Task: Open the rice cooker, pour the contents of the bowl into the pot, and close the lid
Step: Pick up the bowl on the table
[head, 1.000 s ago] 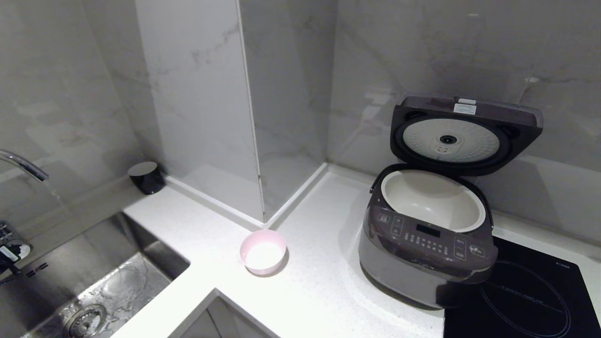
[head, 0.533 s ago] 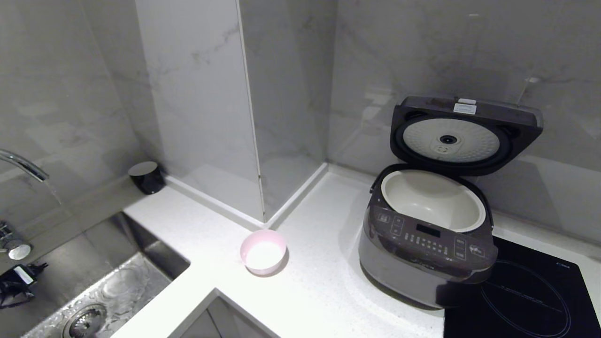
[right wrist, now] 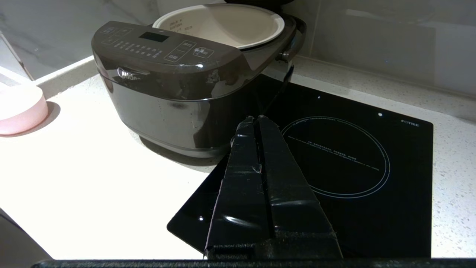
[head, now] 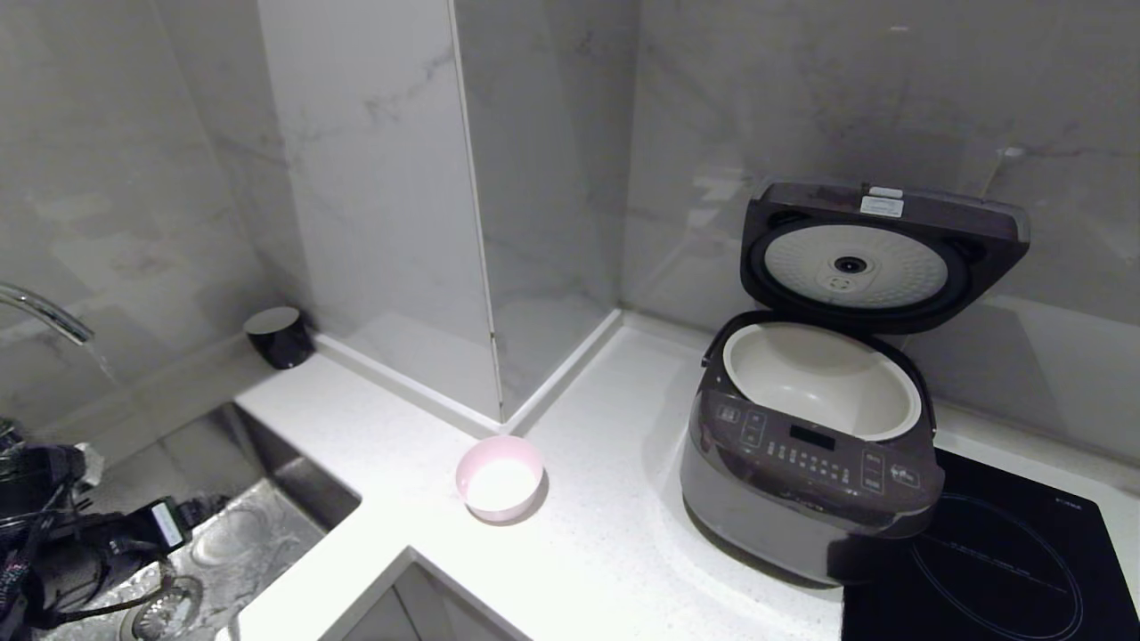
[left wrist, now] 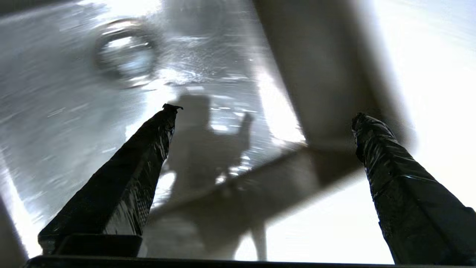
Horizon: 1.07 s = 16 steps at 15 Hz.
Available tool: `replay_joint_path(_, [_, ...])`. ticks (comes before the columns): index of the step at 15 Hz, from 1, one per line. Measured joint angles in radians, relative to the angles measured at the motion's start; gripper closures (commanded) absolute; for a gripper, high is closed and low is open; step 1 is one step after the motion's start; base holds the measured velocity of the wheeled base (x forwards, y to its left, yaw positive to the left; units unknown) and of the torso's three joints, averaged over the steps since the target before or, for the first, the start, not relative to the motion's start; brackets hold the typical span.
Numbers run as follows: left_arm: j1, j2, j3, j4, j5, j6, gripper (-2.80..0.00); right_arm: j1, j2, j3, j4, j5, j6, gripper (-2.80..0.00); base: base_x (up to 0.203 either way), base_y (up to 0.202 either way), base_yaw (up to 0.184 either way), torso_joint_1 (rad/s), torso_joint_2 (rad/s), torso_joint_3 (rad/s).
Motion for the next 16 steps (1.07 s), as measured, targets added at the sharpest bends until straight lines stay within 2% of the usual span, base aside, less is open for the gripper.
replay_joint_path(3, [-0.215, -0.121, 0.014, 0.052, 0.004, -0.033, -2.8, 0.0, 0.0, 0.0, 0.0, 0.0, 0.0, 0.0, 0.0, 0.0, 0.0, 0.0, 0.0, 0.0])
replay_joint_path(5, [-0.351, -0.144, -0.021, 0.069, 0.008, -0.056, -2.8, 0.0, 0.0, 0.0, 0.0, 0.0, 0.0, 0.0, 0.0, 0.0, 0.0, 0.0, 0.0, 0.0])
replay_joint_path(9, [-0.577, -0.07, -0.192, 0.083, 0.05, -0.064, -2.8, 0.0, 0.0, 0.0, -0.001, 0.0, 0.0, 0.0, 0.0, 0.0, 0.0, 0.0, 0.0, 0.0])
replay_joint_path(12, [-0.677, 0.032, -0.339, 0.146, 0.084, -0.053, -2.8, 0.0, 0.0, 0.0, -0.001, 0.0, 0.0, 0.0, 0.0, 0.0, 0.0, 0.0, 0.0, 0.0])
replay_joint_path(16, [-0.713, 0.168, -0.44, 0.184, 0.149, 0.015, -2.8, 0.0, 0.0, 0.0, -0.001, 0.0, 0.0, 0.0, 0.0, 0.0, 0.0, 0.0, 0.0, 0.0])
